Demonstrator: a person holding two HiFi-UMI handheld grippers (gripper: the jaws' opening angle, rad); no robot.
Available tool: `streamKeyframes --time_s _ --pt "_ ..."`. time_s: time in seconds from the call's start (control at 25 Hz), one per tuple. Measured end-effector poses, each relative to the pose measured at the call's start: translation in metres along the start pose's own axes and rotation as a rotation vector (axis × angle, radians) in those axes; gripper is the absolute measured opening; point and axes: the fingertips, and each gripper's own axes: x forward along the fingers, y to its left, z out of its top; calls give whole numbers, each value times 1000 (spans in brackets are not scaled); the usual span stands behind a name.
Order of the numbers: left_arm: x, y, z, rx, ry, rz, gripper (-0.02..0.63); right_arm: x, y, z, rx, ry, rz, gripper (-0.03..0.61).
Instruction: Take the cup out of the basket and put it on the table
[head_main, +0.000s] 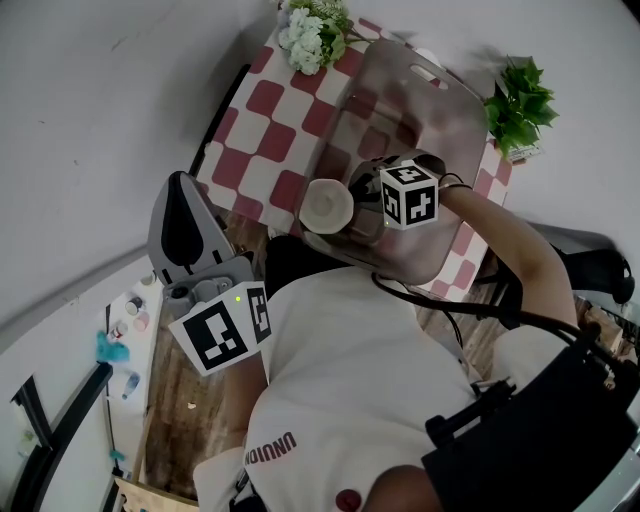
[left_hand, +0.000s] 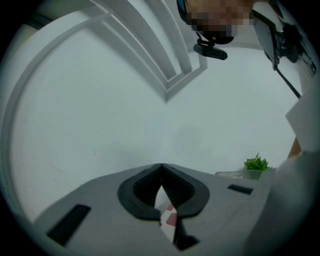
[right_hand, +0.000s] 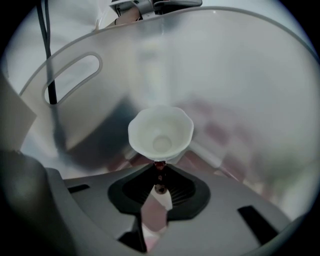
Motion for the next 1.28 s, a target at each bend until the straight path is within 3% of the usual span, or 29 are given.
streamKeyframes --time_s 1.28 --pt "-7 0 6 8 -22 -17 11 -42 -1 45 55 -139 -34 81"
